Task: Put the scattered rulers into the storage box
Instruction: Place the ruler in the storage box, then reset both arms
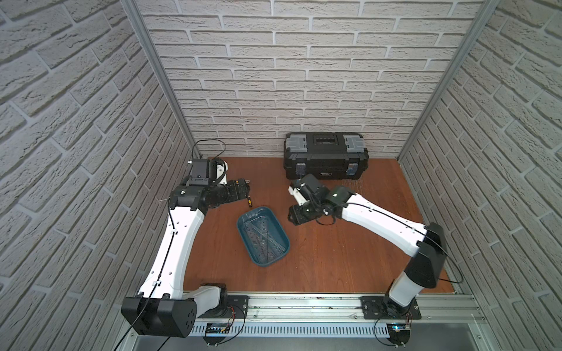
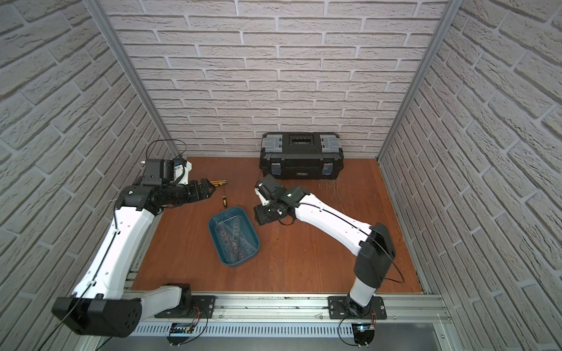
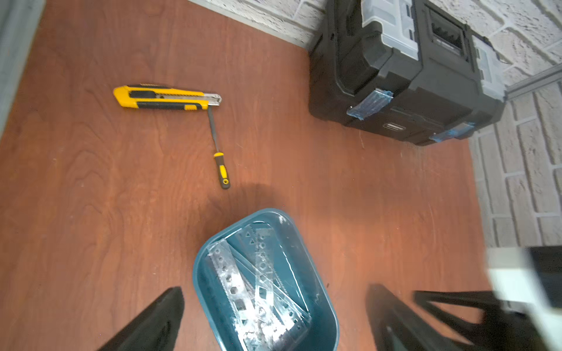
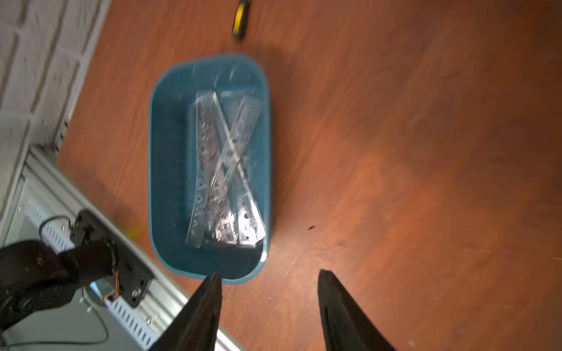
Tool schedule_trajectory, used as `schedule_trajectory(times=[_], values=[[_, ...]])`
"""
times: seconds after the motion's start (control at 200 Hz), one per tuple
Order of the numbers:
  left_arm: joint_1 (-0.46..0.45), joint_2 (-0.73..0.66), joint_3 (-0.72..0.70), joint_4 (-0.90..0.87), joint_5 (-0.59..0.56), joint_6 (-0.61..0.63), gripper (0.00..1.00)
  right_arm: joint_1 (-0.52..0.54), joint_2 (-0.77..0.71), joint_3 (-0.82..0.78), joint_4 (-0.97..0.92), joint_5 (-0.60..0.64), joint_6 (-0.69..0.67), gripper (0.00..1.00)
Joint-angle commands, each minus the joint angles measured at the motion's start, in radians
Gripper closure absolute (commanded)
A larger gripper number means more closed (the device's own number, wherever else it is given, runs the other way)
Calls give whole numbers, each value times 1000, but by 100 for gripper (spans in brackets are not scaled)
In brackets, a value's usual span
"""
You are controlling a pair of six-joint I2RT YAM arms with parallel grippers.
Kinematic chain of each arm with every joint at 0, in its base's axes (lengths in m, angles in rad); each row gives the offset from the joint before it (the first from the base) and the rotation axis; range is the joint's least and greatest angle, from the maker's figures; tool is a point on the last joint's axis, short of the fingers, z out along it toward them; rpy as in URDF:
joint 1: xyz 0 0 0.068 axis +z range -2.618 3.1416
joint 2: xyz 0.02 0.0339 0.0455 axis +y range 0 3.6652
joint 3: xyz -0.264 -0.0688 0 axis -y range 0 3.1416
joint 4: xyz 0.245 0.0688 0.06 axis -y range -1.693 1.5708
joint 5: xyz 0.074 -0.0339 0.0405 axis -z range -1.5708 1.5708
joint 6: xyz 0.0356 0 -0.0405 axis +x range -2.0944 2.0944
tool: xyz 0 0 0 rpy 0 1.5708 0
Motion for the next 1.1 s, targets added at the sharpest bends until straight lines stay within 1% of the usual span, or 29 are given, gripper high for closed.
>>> schedule_trajectory(times=[0.0, 0.035, 0.075, 0.11, 0.16, 0.175, 0.2, 0.21, 0.225, 0.26, 0.29, 0.32, 0.38, 0.405, 0.43, 0.47, 0.51, 0.57, 0.65, 0.685, 0.735, 0.775, 0.83, 0.91, 1.02, 1.1], values=[[8, -5, 10, 100, -71, 48, 2, -40, -170, -91, 172, 296, -41, 40], [9, 10, 19, 105, -69, 44, 2, -56, -224, -127, 207, 342, -58, 39], [9, 26, 38, 100, -79, 41, 2, -68, -289, -186, 294, 388, -86, 39], [10, 47, 63, 92, -102, 27, 2, -73, -342, -255, 401, 429, -138, 39], [11, 76, 103, 89, -124, 15, 2, -73, -412, -375, 600, 491, -203, 44], [12, 84, 112, 93, -129, 16, 2, -73, -430, -412, 654, 506, -223, 40], [13, 97, 125, 109, -135, 23, 2, -72, -457, -459, 744, 538, -246, 26], [12, 103, 129, 117, -140, 28, 2, -73, -466, -476, 774, 543, -256, 21], [13, 110, 130, 132, -147, 39, 2, -75, -479, -498, 814, 549, -273, 19], [14, 127, 120, 172, -186, 42, 2, -88, -496, -538, 909, 542, -343, 15], [15, 136, 98, 227, -224, 42, 2, -107, -499, -527, 907, 527, -372, 14], [19, 143, 87, 267, -245, 39, 2, -146, -493, -490, 854, 516, -370, 11], [51, 147, 75, 331, -146, 77, 2, -227, -463, -425, 741, 513, -372, 6], [65, 141, 47, 383, -130, 80, 2, -261, -453, -426, 741, 526, -396, 5], [74, 128, 7, 438, -141, 81, 2, -287, -445, -448, 767, 549, -426, 4], [83, 105, -62, 524, -214, 65, 2, -341, -440, -510, 833, 598, -449, 2], [89, 76, -154, 597, -292, 56, 2, -407, -440, -579, 892, 600, -457, 2], [93, 33, -293, 700, -344, 113, 1, -492, -436, -667, 922, 604, -442, 2], [100, 0, -435, 738, -422, 178, 2, -572, -409, -773, 936, 618, -399, 2], [113, -7, -485, 744, -443, 212, 1, -585, -399, -817, 948, 631, -384, 2], [131, -14, -555, 762, -475, 243, 2, -591, -387, -887, 1013, 627, -377, 2], [151, -24, -619, 797, -478, 261, 2, -593, -375, -939, 1081, 623, -383, 2], [170, -37, -707, 892, -475, 268, 2, -594, -345, -990, 1175, 626, -393, 2], [188, -33, -835, 1081, -451, 264, 2, -605, -286, -1052, 1314, 621, -416, 1], [188, 29, -945, 1338, -397, 268, 2, -618, -211, -1127, 1528, 598, -454, 0], [188, 98, -996, 1528, -374, 268, 1, -641, -155, -1195, 1715, 495, -473, 1]])
